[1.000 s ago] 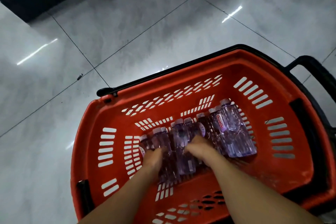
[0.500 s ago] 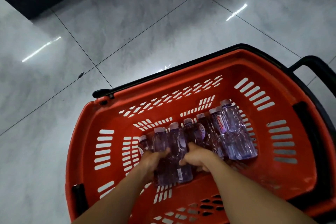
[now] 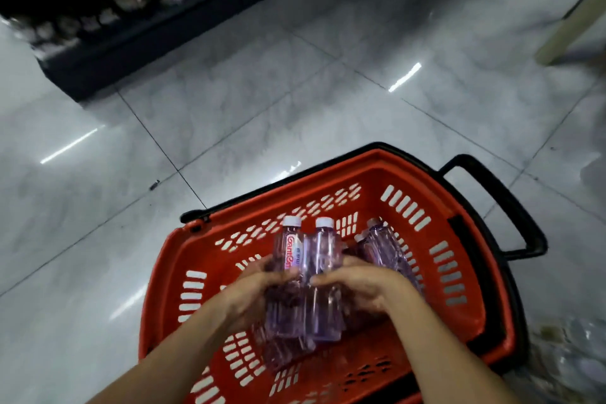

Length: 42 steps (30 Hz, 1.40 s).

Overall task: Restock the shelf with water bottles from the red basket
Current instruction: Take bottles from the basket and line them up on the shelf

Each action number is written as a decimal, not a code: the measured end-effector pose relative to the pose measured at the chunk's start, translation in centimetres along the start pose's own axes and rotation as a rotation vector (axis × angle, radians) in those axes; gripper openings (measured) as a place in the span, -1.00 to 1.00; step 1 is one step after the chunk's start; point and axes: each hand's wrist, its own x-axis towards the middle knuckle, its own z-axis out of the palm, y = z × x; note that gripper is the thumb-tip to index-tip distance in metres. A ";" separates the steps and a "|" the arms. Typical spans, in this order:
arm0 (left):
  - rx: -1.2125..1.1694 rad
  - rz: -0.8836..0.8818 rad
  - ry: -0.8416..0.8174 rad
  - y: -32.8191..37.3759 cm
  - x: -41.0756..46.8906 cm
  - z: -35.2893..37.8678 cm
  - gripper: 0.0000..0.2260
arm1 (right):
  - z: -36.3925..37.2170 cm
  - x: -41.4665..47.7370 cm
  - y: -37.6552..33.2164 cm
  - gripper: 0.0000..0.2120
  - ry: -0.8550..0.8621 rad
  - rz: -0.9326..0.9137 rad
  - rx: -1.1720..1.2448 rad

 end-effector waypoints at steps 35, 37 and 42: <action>0.565 0.209 -1.578 -19.4 -38.1 44.3 -0.66 | 20.4 -55.0 30.9 -0.67 2.206 -1.082 0.798; 0.601 0.202 -1.655 -22.9 -40.9 44.8 -0.60 | 22.9 -55.6 34.5 -0.65 2.358 -1.012 0.804; 0.699 0.260 -1.736 -29.9 -44.3 45.2 -0.54 | 26.3 -55.0 41.0 -0.38 2.554 -0.831 0.959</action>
